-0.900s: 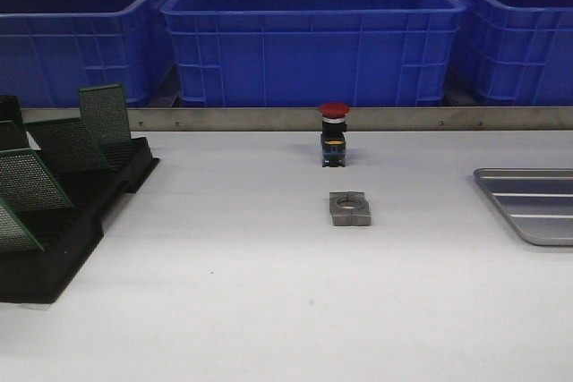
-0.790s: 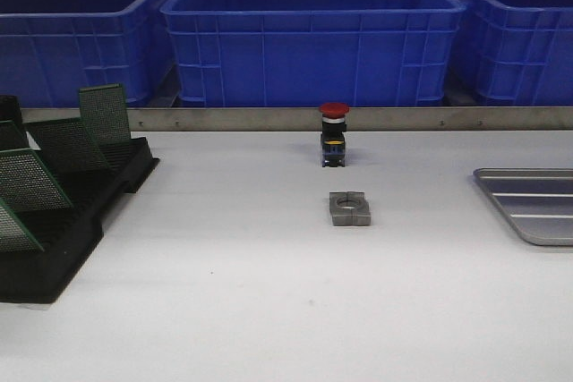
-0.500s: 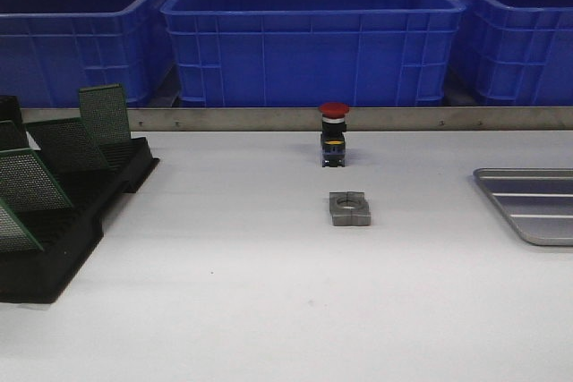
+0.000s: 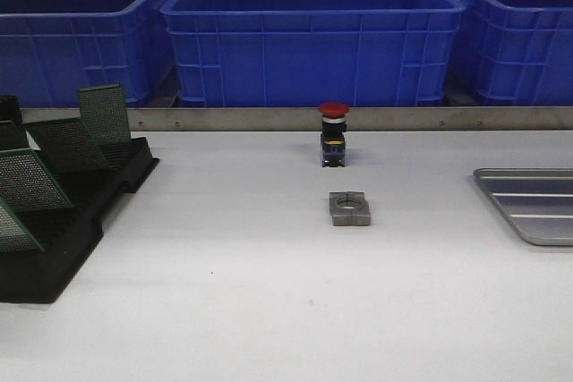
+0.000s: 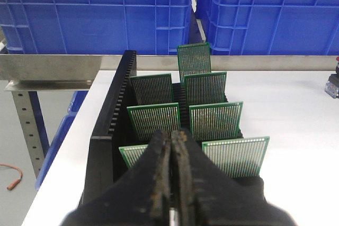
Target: Place circuit board on tray
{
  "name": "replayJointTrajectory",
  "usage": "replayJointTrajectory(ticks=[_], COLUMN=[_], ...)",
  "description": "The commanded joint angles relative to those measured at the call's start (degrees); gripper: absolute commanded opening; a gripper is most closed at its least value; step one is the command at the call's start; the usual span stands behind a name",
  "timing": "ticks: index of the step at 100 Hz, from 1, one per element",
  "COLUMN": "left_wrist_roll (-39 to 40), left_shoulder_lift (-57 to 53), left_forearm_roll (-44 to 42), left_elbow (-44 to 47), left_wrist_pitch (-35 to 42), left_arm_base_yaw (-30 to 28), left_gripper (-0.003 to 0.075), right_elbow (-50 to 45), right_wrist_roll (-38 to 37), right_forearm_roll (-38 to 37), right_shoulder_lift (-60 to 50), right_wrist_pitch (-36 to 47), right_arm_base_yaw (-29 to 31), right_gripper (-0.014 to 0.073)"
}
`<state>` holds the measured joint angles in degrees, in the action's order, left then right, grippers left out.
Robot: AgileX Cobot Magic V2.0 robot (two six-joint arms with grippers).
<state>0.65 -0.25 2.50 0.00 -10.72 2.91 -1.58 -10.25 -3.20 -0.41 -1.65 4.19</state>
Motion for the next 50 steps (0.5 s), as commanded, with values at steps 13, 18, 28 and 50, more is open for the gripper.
replayJointTrajectory(ticks=[13,18,28,50], left_wrist_roll=[0.6,0.6,0.6,0.6], left_shoulder_lift=[-1.7,-1.7,-1.7,-1.7], left_forearm_roll=[0.1,0.1,0.1,0.3], left_elbow=[2.8,2.8,2.8,-1.0], left_wrist_pitch=[7.5,9.0,15.0,12.9], left_arm_base_yaw=[0.0,0.0,-0.3,-0.3], left_gripper=[-0.002,-0.002,-0.002,-0.002], right_elbow=[0.7,0.7,0.7,0.7], right_wrist_roll=[0.2,0.2,0.2,0.2], right_forearm_roll=[-0.5,-0.5,-0.5,-0.5], right_shoulder_lift=[-1.7,-1.7,-1.7,-1.7], right_wrist_pitch=[4.1,4.0,4.0,4.0], right_arm_base_yaw=[-0.2,-0.2,-0.2,-0.2], right_gripper=[-0.0062,-0.0062,-0.0062,-0.0062])
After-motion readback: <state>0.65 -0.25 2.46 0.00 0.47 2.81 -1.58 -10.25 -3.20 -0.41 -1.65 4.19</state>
